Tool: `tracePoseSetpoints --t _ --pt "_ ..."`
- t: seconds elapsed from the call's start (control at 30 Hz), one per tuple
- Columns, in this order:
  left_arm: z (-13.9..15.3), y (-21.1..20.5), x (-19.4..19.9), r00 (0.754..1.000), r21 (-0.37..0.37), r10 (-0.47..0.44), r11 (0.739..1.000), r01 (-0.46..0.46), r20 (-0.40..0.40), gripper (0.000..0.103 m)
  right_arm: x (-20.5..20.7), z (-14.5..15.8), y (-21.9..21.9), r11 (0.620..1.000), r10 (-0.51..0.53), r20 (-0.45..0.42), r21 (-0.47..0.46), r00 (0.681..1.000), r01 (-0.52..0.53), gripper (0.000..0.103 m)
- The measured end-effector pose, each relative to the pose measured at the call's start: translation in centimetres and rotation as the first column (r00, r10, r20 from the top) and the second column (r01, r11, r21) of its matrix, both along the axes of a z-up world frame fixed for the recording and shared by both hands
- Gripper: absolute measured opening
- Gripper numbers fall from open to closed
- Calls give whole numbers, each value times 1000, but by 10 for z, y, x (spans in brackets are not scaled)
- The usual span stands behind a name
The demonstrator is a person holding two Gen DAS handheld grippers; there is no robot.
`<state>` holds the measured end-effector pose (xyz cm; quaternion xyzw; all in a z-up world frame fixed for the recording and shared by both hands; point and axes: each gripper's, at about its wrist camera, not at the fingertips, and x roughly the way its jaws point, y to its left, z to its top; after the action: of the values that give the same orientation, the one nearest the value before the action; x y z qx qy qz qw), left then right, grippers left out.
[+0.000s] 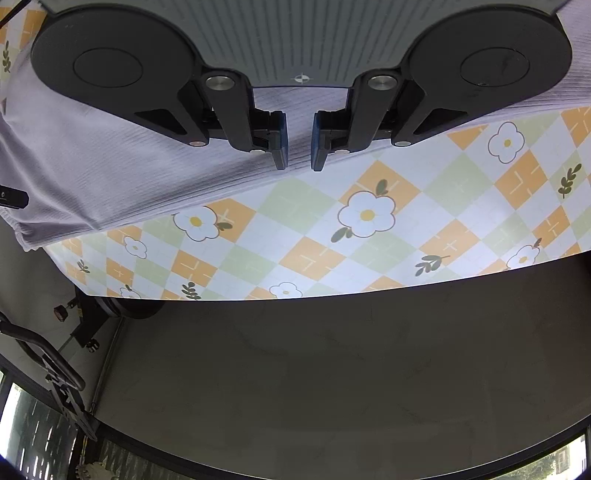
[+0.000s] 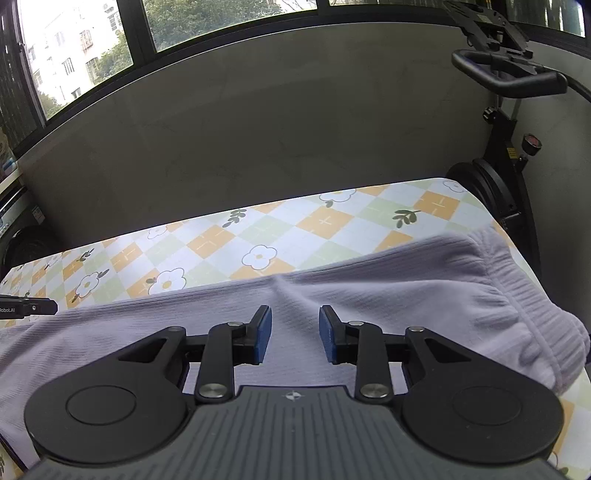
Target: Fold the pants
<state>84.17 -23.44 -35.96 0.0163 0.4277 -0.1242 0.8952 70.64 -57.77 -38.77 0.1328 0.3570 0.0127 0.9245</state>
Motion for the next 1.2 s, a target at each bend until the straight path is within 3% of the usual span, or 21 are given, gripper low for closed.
tracePoseSetpoints --t 0.13,0.27,0.37,0.5,0.57,0.73,0.8,0.83,0.87,0.9,0.93,1.03,1.2 --pt "11 -16 -46 997 -30 -83 996 82 -5 38 -53 -7 -23 991 -127 -24 48 992 128 31" --pt "12 -39 -86 980 -56 -196 979 194 -27 40 -85 -25 -38 972 -220 -71 74 973 225 33" --pt "5 -61 -106 952 -43 -302 953 301 -46 42 -99 -30 -51 952 -278 -76 112 957 286 34" --pt "-8 -87 -120 908 -68 -413 910 408 -67 46 -106 -35 -67 915 -362 -63 165 930 367 45" --pt "-13 -99 -125 892 -56 -446 895 443 -75 50 -105 -37 -74 902 -384 -58 192 922 388 45" --pt "-24 -126 -131 857 47 -510 857 514 -77 78 -91 -41 -77 910 -352 -77 207 933 360 44" --pt "-30 -137 -136 836 105 -543 830 548 -76 78 -84 -36 -74 926 -325 -69 179 943 332 29" --pt "-33 -141 -138 826 136 -560 814 564 -72 75 -82 -31 -73 932 -316 -57 165 947 321 16" --pt "-34 -143 -139 818 165 -571 803 573 -64 70 -78 -27 -74 937 -307 -43 160 951 309 14" --pt "-34 -144 -138 820 193 -570 799 569 -53 50 -75 -23 -74 941 -300 -30 157 954 301 13" --pt "-33 -141 -131 830 199 -555 808 554 -56 41 -70 -18 -74 946 -289 -15 151 957 288 13" --pt "-25 -126 -104 880 119 -471 872 475 -59 41 -40 -5 -73 962 -250 19 121 968 245 13" --pt "-15 -108 -67 934 90 -356 929 358 -38 43 25 2 -54 986 -157 47 56 987 154 13"
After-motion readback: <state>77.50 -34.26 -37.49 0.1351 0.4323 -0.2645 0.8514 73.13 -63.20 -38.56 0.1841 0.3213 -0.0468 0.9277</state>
